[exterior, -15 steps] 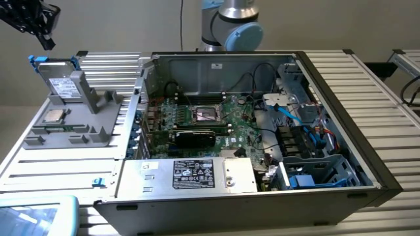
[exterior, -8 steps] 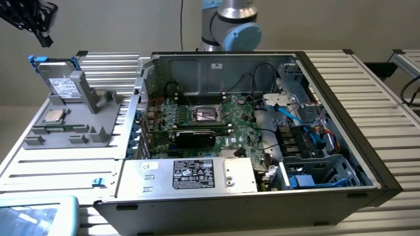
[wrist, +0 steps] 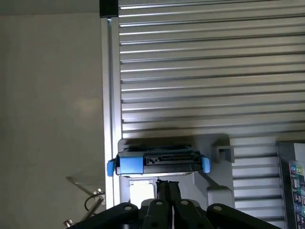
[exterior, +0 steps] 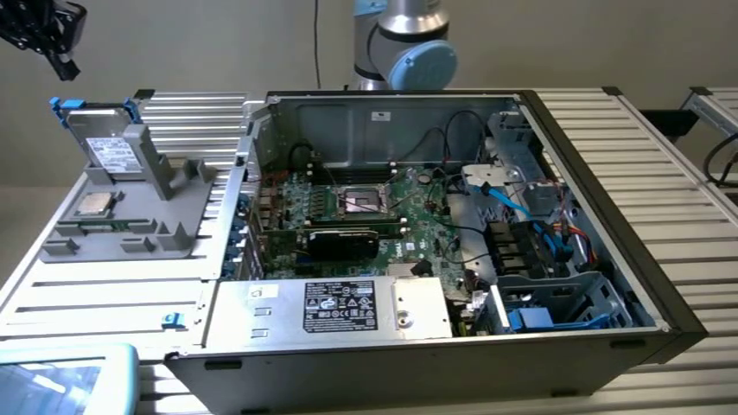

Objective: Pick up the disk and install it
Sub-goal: 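Reach for the disk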

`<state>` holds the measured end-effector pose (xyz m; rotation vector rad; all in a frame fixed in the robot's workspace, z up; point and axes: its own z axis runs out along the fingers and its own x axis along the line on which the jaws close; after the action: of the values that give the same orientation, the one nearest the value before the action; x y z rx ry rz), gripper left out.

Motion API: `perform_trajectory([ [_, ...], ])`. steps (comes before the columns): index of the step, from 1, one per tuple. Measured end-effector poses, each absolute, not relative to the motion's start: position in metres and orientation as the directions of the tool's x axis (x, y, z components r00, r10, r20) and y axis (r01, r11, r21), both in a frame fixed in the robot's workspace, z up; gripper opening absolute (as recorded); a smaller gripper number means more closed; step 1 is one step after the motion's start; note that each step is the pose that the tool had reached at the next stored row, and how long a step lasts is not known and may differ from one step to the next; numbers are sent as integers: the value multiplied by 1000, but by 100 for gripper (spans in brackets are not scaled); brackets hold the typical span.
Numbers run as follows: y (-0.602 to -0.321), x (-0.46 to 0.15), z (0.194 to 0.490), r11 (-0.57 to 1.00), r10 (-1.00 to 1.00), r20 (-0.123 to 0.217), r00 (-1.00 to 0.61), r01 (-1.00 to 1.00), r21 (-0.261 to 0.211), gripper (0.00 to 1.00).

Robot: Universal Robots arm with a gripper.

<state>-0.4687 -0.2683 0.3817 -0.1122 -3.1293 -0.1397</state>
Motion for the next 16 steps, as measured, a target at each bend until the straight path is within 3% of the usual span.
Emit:
perform_trajectory([
  [10, -259, -477, 381, 994, 62, 45, -997, 66, 84, 11],
  [16, -251, -477, 379, 998, 51, 53, -997, 53, 46, 11],
])
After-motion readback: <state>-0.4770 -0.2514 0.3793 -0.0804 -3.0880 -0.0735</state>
